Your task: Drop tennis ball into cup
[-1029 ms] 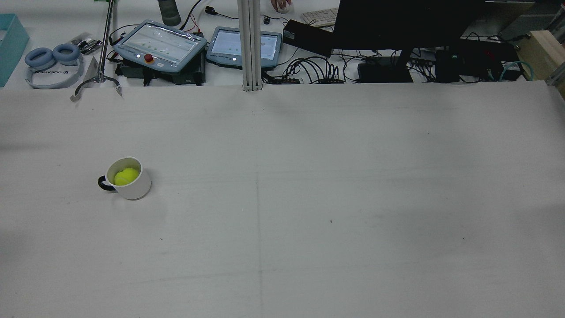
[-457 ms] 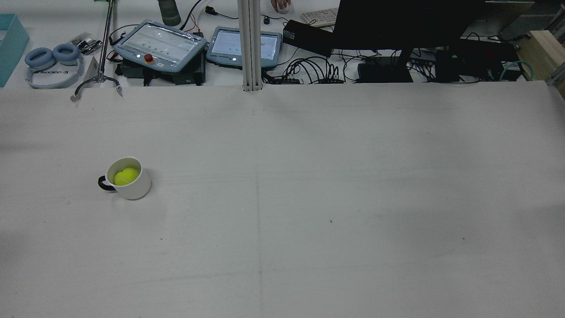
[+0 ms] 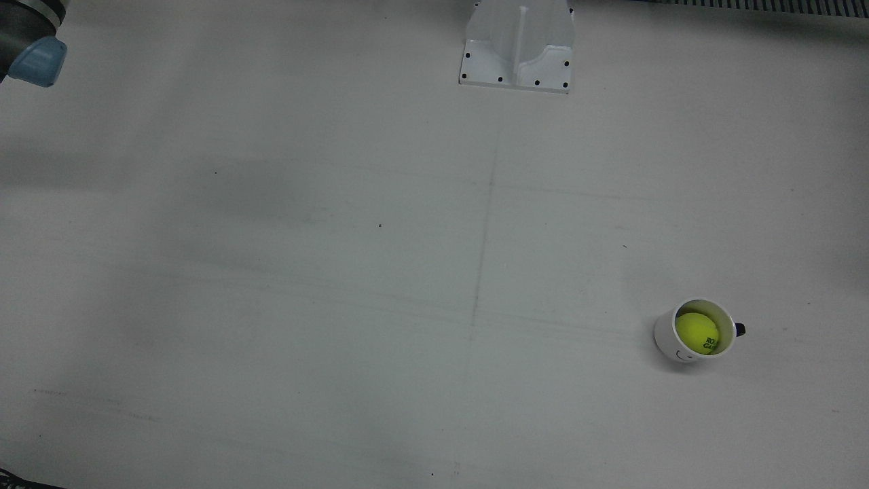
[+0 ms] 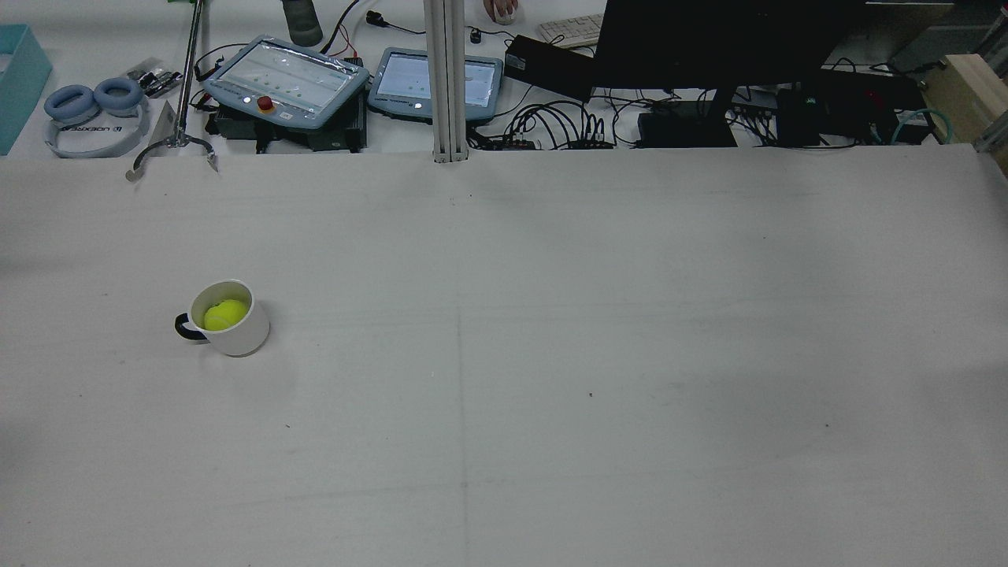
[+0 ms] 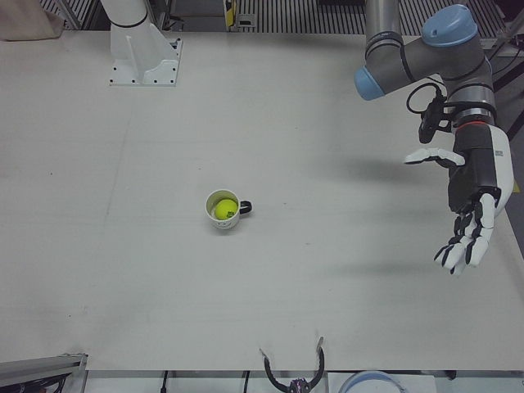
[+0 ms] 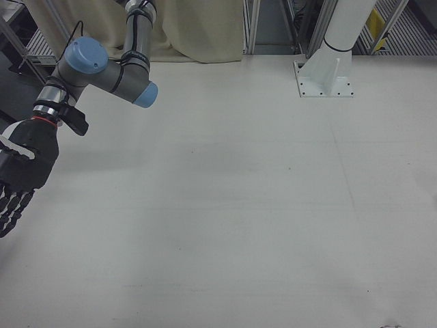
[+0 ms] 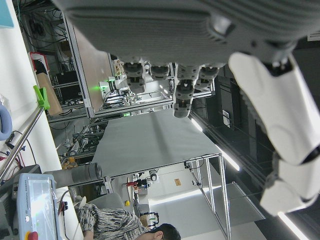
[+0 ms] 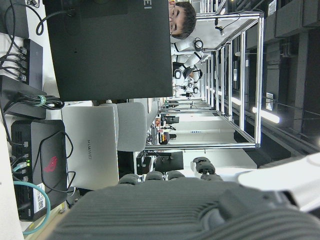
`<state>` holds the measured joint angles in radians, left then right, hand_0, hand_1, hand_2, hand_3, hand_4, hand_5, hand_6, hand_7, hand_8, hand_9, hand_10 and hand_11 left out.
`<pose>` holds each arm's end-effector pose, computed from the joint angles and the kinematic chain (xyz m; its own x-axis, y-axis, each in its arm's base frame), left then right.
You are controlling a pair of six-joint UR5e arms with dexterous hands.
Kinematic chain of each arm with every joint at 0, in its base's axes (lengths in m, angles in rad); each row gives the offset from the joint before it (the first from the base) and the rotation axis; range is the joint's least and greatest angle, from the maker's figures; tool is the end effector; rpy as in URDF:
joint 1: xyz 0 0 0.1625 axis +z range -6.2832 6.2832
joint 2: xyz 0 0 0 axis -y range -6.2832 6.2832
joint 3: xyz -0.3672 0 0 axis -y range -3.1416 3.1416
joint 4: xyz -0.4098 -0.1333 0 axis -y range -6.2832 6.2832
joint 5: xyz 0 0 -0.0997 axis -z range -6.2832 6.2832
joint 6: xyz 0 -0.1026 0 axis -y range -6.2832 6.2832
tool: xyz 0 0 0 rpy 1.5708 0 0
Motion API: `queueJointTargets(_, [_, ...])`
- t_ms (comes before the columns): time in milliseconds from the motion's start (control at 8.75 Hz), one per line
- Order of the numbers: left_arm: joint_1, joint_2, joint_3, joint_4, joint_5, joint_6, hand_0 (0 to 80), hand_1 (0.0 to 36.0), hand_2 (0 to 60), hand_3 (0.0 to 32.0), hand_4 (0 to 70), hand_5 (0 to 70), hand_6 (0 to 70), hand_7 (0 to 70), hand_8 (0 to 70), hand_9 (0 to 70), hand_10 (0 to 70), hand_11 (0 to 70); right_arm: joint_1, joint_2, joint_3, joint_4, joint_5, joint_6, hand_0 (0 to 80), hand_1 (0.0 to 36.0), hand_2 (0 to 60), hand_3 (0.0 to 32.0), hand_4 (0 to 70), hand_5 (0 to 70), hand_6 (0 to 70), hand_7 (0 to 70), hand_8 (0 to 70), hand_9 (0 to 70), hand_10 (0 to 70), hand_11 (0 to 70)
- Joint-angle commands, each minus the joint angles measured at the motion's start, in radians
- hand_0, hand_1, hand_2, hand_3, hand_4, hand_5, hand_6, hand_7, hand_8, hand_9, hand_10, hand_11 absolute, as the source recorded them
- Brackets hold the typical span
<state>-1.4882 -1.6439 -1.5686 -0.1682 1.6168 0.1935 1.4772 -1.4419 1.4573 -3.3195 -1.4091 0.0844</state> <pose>-0.0820 -0.5675 0.5723 -0.9771 -0.0792 -0.1975 0.1716 0.2560 -0.9513 0.0986 -0.5524 0.6351 -0.9952 -0.0793 -0.0572 0.0690 -0.1550 -0.9855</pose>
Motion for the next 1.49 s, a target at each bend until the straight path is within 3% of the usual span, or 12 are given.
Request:
queueJointTargets(0, [0.000, 0.004, -0.004, -0.004, 0.000, 0.000, 35.4, 8.0, 23.3, 0.0, 8.7, 5.9, 19.0, 7.3, 5.7, 3.8, 6.8, 10.5, 0.000, -0.002, 0.000, 0.000, -0.001, 0.000, 0.0, 0.0, 0.0, 0.0, 0.0, 0.0, 0.0, 0.0, 0.0, 0.0, 0.0, 0.0])
queueJointTargets(114, [0.000, 0.004, -0.002, -0.004, 0.000, 0.000, 36.2, 7.4, 23.4, 0.0, 9.4, 7.4, 27.4, 7.0, 7.7, 4.3, 7.2, 11.0, 0.000, 0.000, 0.000, 0.000, -0.001, 0.000, 0.0, 0.0, 0.0, 0.0, 0.0, 0.0, 0.0, 0.0, 0.0, 0.0, 0.0, 0.0])
queueJointTargets(343, [0.002, 0.004, -0.004, -0.005, 0.000, 0.000, 30.0, 5.0, 18.2, 0.0, 9.8, 6.3, 24.7, 6.1, 6.2, 2.9, 6.3, 9.5, 0.000, 0.000, 0.000, 0.000, -0.001, 0.000, 0.0, 0.0, 0.0, 0.0, 0.0, 0.0, 0.0, 0.0, 0.0, 0.0, 0.0, 0.0])
queueJointTargets(457, [0.003, 0.004, -0.007, -0.005, 0.000, -0.002, 32.7, 5.3, 14.3, 0.0, 9.7, 4.9, 17.8, 7.9, 5.1, 3.4, 6.4, 9.6, 0.000, 0.000, 0.000, 0.000, 0.001, 0.000, 0.0, 0.0, 0.0, 0.0, 0.0, 0.0, 0.0, 0.0, 0.0, 0.0, 0.0, 0.0])
queueJointTargets(571, [0.005, 0.007, -0.007, -0.014, 0.000, -0.005, 36.5, 5.3, 16.4, 0.0, 9.8, 7.8, 31.3, 5.8, 7.7, 3.3, 6.4, 9.7, 0.002, -0.002, 0.002, 0.000, -0.001, 0.002, 0.0, 0.0, 0.0, 0.0, 0.0, 0.0, 0.0, 0.0, 0.0, 0.0, 0.0, 0.0])
queueJointTargets(686, [0.044, 0.012, -0.007, -0.017, 0.000, -0.006, 38.3, 4.8, 11.4, 0.0, 9.9, 7.8, 31.3, 6.0, 7.7, 3.4, 6.2, 9.5, 0.005, -0.003, 0.012, 0.000, -0.001, 0.000, 0.0, 0.0, 0.0, 0.0, 0.0, 0.0, 0.0, 0.0, 0.0, 0.0, 0.0, 0.0])
queueJointTargets(800, [0.048, 0.010, -0.011, -0.017, 0.000, -0.008, 39.2, 5.3, 8.6, 0.0, 8.9, 6.9, 25.7, 6.8, 6.9, 3.6, 6.3, 9.7, 0.005, -0.003, 0.012, 0.000, -0.001, 0.000, 0.0, 0.0, 0.0, 0.0, 0.0, 0.0, 0.0, 0.0, 0.0, 0.0, 0.0, 0.0])
queueJointTargets(914, [0.052, 0.001, -0.025, -0.016, 0.002, -0.008, 40.6, 6.5, 9.8, 0.0, 8.9, 7.2, 25.6, 7.0, 7.1, 3.9, 6.5, 10.1, 0.005, -0.003, 0.012, 0.000, -0.001, 0.000, 0.0, 0.0, 0.0, 0.0, 0.0, 0.0, 0.0, 0.0, 0.0, 0.0, 0.0, 0.0])
queueJointTargets(1029, [0.062, 0.001, -0.039, -0.011, 0.002, -0.016, 41.4, 7.1, 9.2, 0.0, 10.2, 6.5, 21.2, 7.3, 6.2, 3.8, 6.4, 9.9, 0.005, -0.003, 0.012, 0.000, -0.001, 0.000, 0.0, 0.0, 0.0, 0.0, 0.0, 0.0, 0.0, 0.0, 0.0, 0.0, 0.0, 0.0])
queueJointTargets(1257, [0.121, -0.007, -0.034, -0.011, 0.000, -0.017, 44.7, 8.5, 8.9, 0.0, 10.9, 7.7, 25.6, 8.1, 7.3, 4.3, 6.0, 9.5, 0.005, -0.003, 0.012, 0.000, -0.001, 0.000, 0.0, 0.0, 0.0, 0.0, 0.0, 0.0, 0.0, 0.0, 0.0, 0.0, 0.0, 0.0])
queueJointTargets(1371, [0.135, -0.019, -0.039, -0.013, 0.000, -0.020, 42.1, 6.3, 6.2, 0.0, 7.2, 8.1, 29.3, 5.9, 7.7, 3.6, 5.7, 8.9, 0.005, -0.003, 0.012, 0.000, -0.001, 0.000, 0.0, 0.0, 0.0, 0.0, 0.0, 0.0, 0.0, 0.0, 0.0, 0.0, 0.0, 0.0])
